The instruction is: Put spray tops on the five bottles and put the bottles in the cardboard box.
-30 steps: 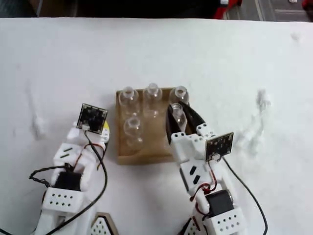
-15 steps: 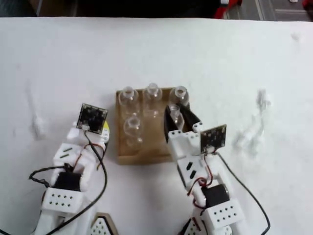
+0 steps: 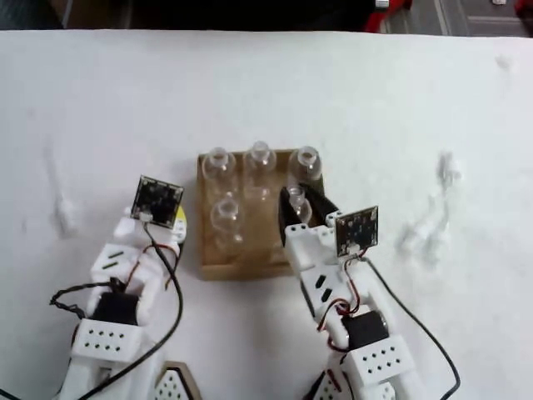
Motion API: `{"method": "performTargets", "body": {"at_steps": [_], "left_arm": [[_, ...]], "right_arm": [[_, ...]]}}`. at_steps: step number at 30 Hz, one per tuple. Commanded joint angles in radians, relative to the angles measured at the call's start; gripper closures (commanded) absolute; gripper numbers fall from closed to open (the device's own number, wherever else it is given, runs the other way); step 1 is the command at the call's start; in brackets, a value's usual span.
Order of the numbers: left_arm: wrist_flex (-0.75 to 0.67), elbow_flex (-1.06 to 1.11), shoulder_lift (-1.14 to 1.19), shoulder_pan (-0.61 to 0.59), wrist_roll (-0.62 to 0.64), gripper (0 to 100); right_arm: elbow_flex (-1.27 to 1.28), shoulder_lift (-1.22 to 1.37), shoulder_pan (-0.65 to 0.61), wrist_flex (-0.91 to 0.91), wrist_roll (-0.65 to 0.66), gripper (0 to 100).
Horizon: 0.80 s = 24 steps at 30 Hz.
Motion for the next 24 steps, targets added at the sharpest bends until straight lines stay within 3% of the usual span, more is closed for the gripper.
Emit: {"method": "performTargets", "body": {"at_steps": [1, 11, 21, 24], "left_arm": [[-0.025, -0.005, 0.002, 0.010, -0.011, 97], [-0.026, -0.005, 0.004, 0.010, -0.011, 97], [-0.026, -0.005, 0.004, 0.010, -0.011, 97], [-0.026, -0.005, 0.004, 0.010, -0.011, 97]], "right_arm": [[0.009, 0.004, 0.002, 0.004, -0.002, 98.2], [0.009, -0.027, 0.002, 0.022, -0.002, 98.1], [0.003, -0.384, 0.002, 0.414, 0.000, 98.1], [-0.006, -0.351, 0.002, 0.415, 0.009, 98.1]]}}
